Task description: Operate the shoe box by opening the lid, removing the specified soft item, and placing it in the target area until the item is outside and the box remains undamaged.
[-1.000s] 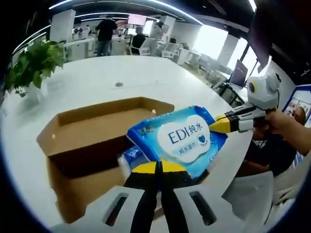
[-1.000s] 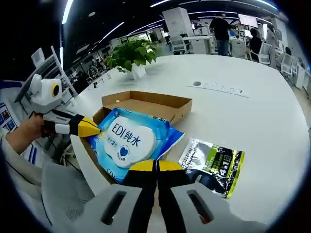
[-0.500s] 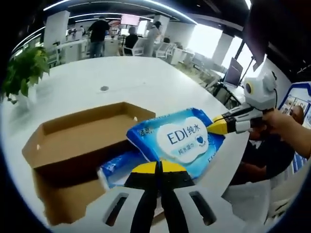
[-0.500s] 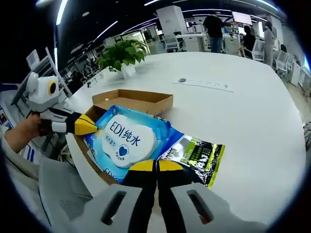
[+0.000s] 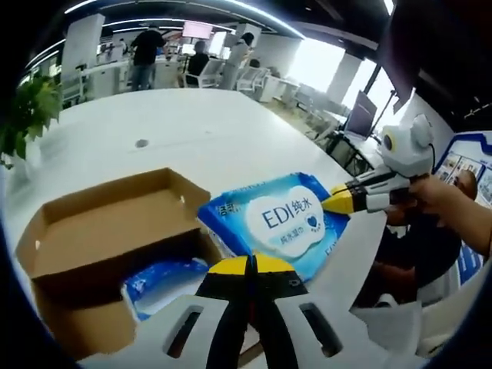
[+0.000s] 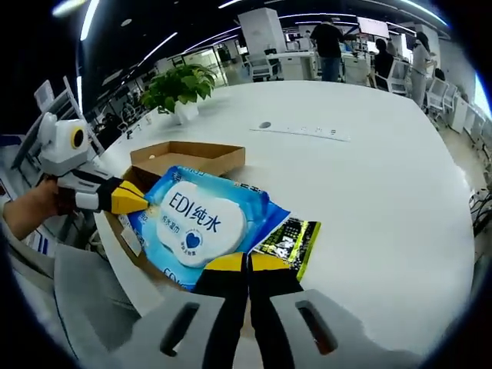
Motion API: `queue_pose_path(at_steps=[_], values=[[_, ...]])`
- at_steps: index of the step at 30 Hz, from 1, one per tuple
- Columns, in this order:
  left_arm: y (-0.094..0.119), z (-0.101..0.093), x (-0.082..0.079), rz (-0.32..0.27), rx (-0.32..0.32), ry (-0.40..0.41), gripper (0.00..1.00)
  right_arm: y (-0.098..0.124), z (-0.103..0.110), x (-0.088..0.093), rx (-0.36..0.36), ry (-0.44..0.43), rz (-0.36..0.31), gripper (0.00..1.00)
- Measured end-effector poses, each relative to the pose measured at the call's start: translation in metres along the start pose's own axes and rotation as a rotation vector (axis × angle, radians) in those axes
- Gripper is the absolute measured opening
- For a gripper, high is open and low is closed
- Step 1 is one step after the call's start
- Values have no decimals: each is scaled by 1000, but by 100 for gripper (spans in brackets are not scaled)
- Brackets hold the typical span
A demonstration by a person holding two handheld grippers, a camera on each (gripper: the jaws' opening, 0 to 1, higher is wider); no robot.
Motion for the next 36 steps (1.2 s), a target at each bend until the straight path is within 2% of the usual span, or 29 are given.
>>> queue_pose_path(at_steps=[10,19,27,31,35,36], values=[[-22,-1,-5,38,22,-25,0,0,-14,3,25,-5,13,0],[-42,8,-8,108,23,-41,0,-18,-23,7,31,-11,34,0],[-61,18,-13,217,-7,-117,0,-41,-35,10,45,1,55,0],[-70,20,-13,265,-18,-164,0,-48,-35,12,57,33,68,0],[-77,23,-11,303,-27,-195,0,-58,-42,12,61,30,77,0],[-78,24,-10,329,-31,-215,0,-59,-43,12,60,30,78,0]])
Point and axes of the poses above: the point that each gripper's makers call its tool centre point, and the gripper's own axes: y roughly backward along the fingers, z roughly to its left, x roughly out of its underside, the point moved 8 cm from there along y, roughly backward along the fingers, and after that the axes turned 14 degrees about x, right-handed, at the moved point
